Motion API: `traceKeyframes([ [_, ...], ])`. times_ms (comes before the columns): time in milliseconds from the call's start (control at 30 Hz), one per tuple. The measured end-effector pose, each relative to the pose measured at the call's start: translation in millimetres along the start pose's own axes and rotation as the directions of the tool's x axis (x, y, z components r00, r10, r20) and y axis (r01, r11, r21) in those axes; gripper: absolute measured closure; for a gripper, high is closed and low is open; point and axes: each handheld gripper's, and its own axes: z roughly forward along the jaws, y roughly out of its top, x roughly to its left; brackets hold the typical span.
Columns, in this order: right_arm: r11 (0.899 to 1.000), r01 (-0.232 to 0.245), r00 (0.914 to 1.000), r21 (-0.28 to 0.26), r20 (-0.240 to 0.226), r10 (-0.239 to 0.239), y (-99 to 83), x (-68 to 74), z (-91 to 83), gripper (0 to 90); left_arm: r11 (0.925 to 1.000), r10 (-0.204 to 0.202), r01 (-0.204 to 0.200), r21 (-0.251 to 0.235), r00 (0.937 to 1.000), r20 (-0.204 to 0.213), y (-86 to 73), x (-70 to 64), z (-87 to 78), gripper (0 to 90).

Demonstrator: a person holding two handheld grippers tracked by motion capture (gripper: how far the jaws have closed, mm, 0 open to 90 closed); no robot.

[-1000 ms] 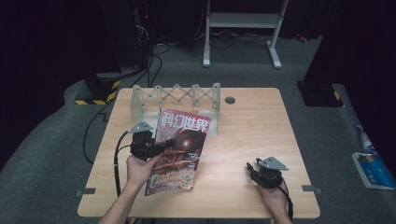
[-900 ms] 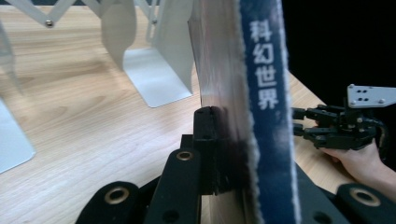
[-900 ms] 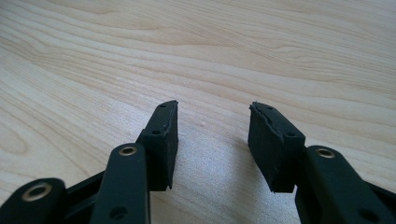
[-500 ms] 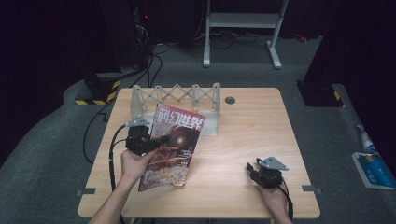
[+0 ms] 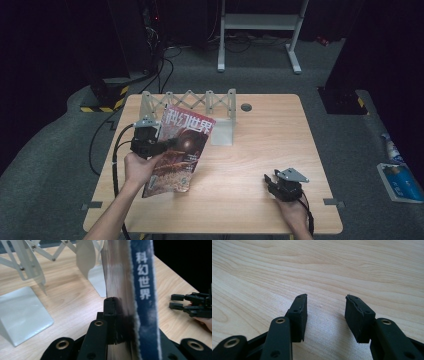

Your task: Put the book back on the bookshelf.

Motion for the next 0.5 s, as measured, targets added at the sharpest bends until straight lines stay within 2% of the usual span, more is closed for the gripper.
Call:
traceKeyframes([
  [500,1.000,0.003,1.0000,-0.001,-0.005,-0.003,0.0,-0.3,0.1,52.8,0.9976,0.015,-0.011,0.068,0.9988,-0.046,14.6,11.1,-4.7,83.1],
])
